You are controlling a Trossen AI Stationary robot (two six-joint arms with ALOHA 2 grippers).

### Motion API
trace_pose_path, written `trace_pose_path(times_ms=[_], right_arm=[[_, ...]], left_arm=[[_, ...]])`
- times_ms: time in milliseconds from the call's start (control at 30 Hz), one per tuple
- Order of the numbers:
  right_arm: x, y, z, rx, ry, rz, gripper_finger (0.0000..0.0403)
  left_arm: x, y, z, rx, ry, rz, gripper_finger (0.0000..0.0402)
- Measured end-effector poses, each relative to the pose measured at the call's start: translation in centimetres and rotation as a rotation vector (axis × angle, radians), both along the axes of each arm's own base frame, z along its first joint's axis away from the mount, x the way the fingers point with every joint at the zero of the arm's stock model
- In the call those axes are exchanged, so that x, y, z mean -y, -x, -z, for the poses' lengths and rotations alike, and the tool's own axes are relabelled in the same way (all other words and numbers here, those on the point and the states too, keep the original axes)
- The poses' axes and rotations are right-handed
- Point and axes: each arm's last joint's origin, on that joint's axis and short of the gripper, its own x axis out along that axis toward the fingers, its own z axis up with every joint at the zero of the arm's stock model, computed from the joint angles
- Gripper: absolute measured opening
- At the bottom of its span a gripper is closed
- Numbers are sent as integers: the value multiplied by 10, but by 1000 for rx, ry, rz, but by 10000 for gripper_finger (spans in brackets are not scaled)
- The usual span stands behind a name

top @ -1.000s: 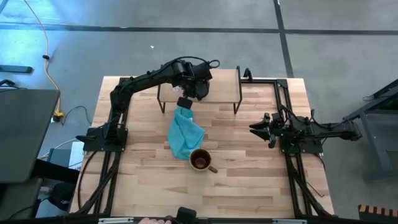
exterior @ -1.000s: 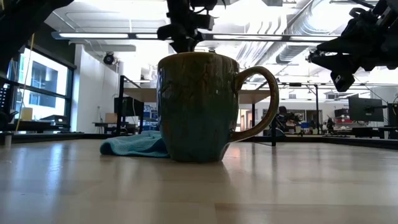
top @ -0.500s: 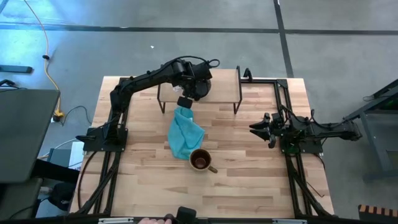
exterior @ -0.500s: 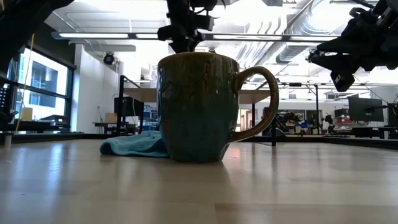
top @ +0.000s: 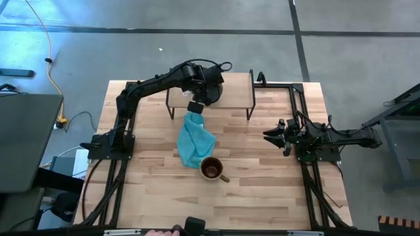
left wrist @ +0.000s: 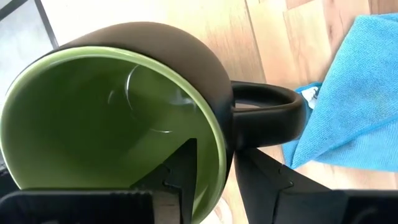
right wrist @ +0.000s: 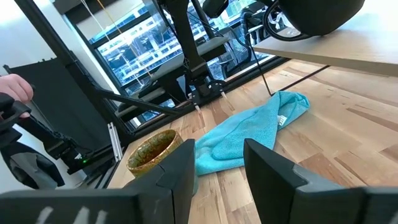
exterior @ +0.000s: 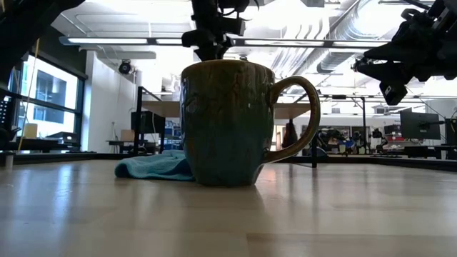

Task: Stack small to large cups/mugs on shelf
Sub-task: Put the green mug on the shelf

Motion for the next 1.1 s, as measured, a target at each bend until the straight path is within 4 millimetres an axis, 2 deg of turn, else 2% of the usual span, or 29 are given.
trace_pose_path(times_ms=[200,533,700,1100], right_arm=[[0,0,0,1,-4,0,128],[0,0,0,2,-4,0,128],[0,0,-1,6,-5,0,128],[0,0,-1,10,-8,0,128]], left_arm=[[0,0,-1,6,0,-11,95],[-6,5,-33,140,-31,-31,95],[-12,10,-32,126,-7,-60,95],[-11,9,-31,134,6,-56,95]])
